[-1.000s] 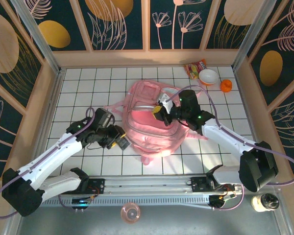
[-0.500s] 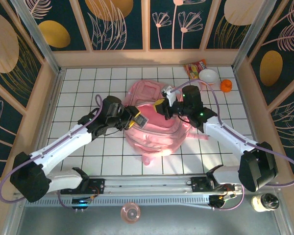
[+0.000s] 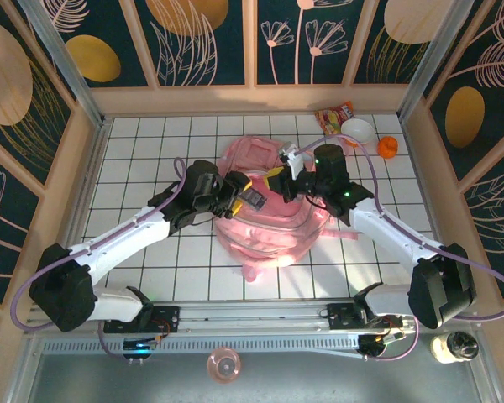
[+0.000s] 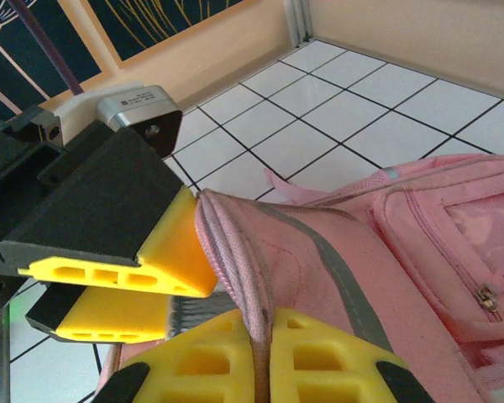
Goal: Pack the student bag
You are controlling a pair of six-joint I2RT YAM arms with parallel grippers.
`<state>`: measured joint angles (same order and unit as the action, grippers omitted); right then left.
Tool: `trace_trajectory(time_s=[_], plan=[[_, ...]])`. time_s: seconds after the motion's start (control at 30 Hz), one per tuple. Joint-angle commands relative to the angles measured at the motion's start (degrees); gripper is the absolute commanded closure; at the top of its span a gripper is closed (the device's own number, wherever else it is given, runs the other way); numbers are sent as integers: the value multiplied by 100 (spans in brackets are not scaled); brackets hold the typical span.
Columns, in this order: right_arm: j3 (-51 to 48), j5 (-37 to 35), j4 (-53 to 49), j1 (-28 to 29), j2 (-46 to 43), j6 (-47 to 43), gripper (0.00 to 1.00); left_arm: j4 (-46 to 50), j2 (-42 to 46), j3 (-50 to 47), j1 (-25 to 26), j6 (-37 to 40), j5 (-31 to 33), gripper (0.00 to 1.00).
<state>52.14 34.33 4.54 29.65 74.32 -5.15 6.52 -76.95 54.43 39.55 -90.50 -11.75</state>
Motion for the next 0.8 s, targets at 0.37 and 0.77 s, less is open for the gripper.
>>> trace_trajectory(time_s=[0.37, 0.77], plan=[[350, 830, -222, -117, -474, -1054, 100, -227, 792, -236, 22, 1655, 876, 35], [934, 2286, -3893, -765, 144, -5634, 100, -841, 1924, -1066, -328, 8674, -48, 32]])
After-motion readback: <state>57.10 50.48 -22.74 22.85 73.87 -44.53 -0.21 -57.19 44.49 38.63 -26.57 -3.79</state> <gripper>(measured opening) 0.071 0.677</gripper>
